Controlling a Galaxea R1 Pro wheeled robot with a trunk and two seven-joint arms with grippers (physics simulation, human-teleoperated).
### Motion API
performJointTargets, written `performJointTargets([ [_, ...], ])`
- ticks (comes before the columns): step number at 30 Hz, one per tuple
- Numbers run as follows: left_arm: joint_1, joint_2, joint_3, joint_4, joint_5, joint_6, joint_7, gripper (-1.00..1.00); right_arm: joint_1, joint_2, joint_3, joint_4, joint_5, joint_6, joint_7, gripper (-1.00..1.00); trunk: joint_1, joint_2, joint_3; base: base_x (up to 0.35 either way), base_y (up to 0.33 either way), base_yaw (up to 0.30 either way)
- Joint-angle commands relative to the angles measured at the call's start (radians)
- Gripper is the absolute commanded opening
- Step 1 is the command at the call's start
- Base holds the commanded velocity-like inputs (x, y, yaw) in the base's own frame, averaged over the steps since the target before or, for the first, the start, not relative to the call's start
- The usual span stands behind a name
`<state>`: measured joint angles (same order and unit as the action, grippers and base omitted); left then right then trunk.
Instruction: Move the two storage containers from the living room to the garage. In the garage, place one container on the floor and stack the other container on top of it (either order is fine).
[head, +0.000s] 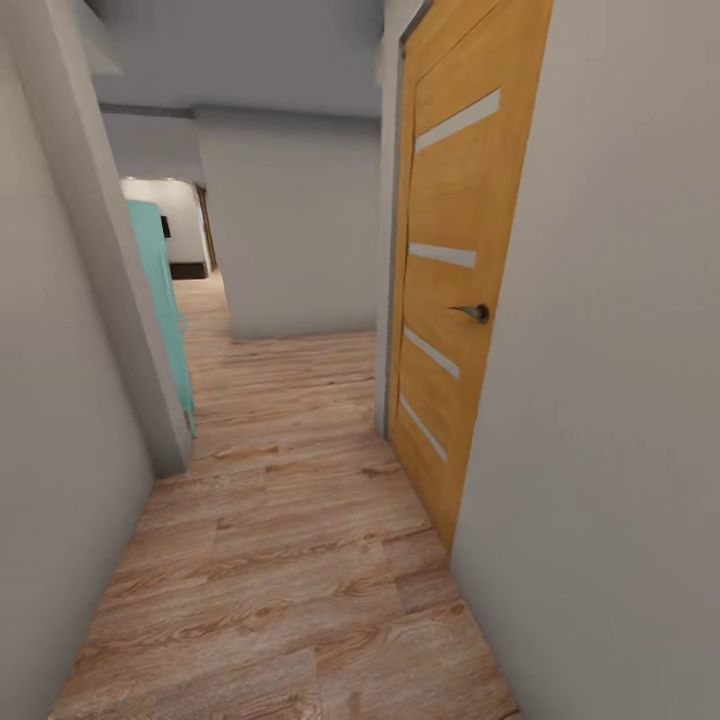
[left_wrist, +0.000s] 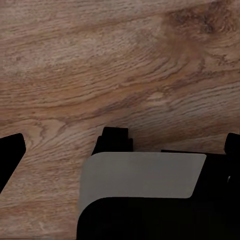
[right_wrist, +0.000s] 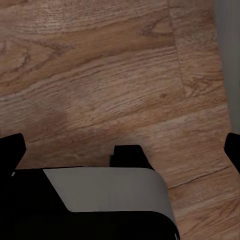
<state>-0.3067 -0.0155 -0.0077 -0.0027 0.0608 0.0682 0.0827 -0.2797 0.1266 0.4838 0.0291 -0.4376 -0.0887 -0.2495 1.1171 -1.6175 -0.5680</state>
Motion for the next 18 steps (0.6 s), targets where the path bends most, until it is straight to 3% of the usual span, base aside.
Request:
performJointTargets([
  [1,0.000,0.000,-0.001,0.000,0.006,0.003,0.003,1.00,-0.001,0.001,0.008,0.003,-0.010,-0.006,-0.001,1.00,0.000,-0.001,-0.001,0.000,0.000,0.271],
  [18,0.001,-0.002,0.003,-0.001,0.007,0.004,0.003,1.00,-0.001,0.001,0.008,0.003,-0.010,-0.008,-0.001,1.00,0.000,-0.001,-0.001,0.000,0.000,0.271],
])
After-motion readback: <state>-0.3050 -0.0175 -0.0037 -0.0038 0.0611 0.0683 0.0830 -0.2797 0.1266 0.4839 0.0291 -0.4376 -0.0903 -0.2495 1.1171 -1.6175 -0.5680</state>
